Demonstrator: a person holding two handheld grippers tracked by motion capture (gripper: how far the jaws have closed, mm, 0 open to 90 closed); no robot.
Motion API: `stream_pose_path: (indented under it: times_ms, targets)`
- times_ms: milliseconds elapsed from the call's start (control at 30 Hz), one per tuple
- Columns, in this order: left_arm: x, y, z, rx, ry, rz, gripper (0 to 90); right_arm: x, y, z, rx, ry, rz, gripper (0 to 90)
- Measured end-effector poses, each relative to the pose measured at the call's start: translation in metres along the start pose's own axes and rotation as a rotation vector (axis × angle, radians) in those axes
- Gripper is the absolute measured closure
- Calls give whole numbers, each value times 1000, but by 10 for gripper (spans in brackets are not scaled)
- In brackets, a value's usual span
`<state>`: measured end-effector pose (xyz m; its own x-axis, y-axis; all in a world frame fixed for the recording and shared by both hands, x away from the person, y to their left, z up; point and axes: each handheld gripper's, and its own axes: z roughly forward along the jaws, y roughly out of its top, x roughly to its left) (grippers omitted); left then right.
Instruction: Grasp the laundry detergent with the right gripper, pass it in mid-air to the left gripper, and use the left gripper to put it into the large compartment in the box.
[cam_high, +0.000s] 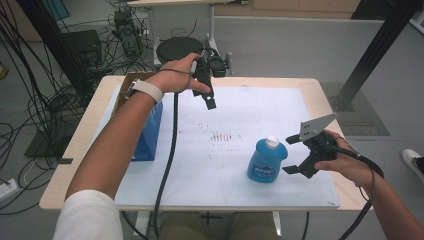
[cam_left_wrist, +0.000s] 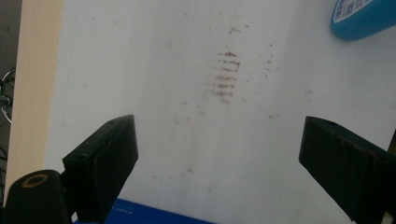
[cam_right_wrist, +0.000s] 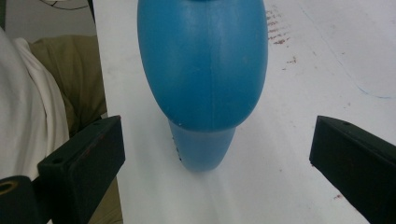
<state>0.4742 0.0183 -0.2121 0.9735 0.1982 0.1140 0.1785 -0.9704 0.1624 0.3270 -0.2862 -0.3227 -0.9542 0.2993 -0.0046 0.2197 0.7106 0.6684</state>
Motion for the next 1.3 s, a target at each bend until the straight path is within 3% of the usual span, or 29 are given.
stream_pose_path:
  times_ms: [900,1300]
  targets:
    - [0,-1,3,-7,-2,-5,121,1,-6,12,-37,13,6,34]
    - [-1,-1,6,-6,-7,-6,121,3,-11,17,-85,0,21,30]
